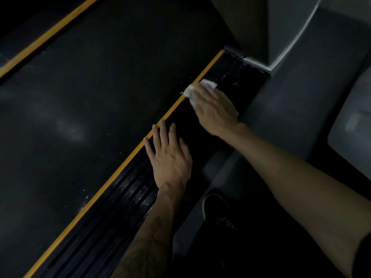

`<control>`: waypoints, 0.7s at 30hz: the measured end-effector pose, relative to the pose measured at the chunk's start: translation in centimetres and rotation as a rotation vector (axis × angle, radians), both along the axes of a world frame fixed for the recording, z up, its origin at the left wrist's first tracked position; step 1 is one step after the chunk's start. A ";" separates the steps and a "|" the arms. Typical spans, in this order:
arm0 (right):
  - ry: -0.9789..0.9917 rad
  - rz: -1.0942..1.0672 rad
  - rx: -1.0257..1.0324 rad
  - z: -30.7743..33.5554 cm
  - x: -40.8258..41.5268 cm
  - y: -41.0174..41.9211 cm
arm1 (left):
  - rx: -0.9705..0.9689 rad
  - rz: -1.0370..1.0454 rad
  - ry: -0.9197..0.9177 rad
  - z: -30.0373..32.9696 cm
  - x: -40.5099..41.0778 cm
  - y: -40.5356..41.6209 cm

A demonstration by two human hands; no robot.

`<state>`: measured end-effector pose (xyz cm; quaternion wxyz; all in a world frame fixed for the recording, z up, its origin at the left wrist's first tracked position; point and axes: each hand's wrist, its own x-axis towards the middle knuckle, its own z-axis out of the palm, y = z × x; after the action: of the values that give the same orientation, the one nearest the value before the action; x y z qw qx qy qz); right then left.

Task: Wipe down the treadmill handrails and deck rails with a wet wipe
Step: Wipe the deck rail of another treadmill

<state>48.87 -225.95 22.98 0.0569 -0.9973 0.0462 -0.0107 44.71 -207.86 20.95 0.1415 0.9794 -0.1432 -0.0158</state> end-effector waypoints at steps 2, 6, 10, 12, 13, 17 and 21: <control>-0.012 -0.075 0.026 0.0 0.6 0.1 | 0.006 -0.001 0.002 0.1 0.0 0.0; -0.035 0.152 0.116 -0.6 -1.9 2.4 | 0.021 -0.002 0.012 0.2 0.0 -0.1; -0.040 0.161 0.011 0.3 -0.1 -0.5 | -0.009 0.005 0.002 0.1 0.0 -0.1; -0.041 0.051 0.019 0.5 0.8 -0.8 | -0.011 0.005 -0.006 0.2 0.0 -0.1; -0.051 0.012 0.039 0.7 0.9 -0.2 | -0.010 0.001 -0.007 0.2 0.0 0.0; -0.011 0.218 0.029 -0.2 -0.3 2.6 | -0.025 0.000 -0.002 0.2 0.1 -0.1; 0.008 0.296 -0.052 0.6 1.8 -0.4 | -0.025 0.008 -0.013 0.1 0.1 -0.1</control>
<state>50.63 -226.31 23.62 0.0316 -0.9943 -0.1015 0.0007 44.78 -207.99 21.04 0.1528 0.9782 -0.1403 -0.0073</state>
